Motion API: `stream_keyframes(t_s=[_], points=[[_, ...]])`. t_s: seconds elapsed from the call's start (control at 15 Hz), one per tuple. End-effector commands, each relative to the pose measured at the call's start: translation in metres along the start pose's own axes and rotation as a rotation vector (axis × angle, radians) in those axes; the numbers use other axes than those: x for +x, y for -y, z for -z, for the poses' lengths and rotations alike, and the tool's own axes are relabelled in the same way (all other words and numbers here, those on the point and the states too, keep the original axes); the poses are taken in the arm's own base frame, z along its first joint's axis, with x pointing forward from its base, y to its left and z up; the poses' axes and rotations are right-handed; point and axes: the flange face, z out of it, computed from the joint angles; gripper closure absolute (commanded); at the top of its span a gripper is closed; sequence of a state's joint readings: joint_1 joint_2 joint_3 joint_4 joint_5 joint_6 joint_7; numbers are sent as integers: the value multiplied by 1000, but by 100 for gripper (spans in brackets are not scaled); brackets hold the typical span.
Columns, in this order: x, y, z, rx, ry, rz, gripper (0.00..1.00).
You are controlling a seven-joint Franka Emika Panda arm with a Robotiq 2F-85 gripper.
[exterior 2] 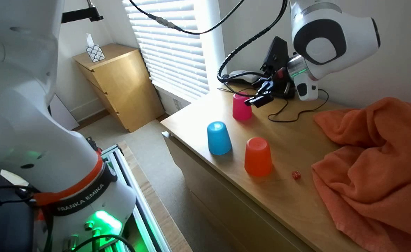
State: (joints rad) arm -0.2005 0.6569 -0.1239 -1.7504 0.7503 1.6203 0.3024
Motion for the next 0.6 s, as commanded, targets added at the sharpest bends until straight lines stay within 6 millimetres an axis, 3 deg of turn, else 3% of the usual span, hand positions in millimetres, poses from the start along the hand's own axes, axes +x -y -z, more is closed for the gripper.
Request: stream_keyframes(t_s=[0.0,0.53], points=[[18,7,-6,-2,57,-54,0],[47,11,-30,-48,144,-110,0]])
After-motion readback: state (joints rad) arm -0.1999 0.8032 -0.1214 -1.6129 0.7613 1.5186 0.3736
